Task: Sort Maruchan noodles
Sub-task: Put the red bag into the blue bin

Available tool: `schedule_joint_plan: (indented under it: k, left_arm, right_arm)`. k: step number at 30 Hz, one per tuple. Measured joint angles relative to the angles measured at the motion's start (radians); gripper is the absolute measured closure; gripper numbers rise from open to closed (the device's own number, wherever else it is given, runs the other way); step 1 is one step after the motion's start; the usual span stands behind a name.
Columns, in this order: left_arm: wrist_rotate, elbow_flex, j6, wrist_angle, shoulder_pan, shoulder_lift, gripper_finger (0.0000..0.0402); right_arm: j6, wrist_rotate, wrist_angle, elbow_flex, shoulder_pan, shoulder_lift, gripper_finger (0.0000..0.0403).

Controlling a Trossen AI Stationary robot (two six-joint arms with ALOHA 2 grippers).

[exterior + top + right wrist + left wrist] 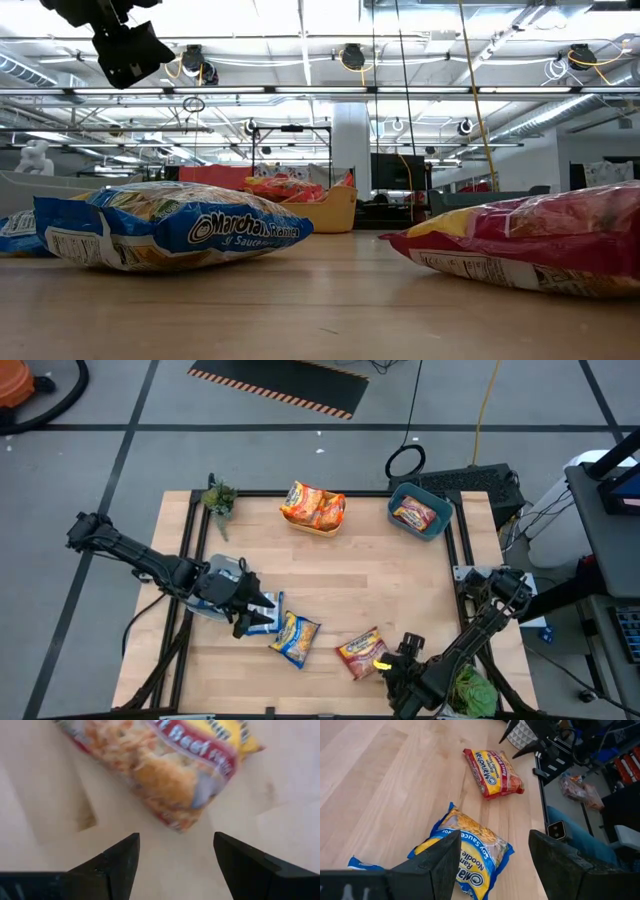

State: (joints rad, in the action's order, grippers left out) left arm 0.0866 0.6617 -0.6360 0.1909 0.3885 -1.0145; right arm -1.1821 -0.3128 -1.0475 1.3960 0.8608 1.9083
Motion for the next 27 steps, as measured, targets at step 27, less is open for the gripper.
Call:
schedule_joint_plan:
  k: [27]
  left_arm:
    - [0.001, -0.001, -0.001, -0.001, -0.001, 0.000, 0.0163]
  right_arm:
    - [0.035, 0.015, 0.393, -0.251, -0.063, -0.065, 0.0233]
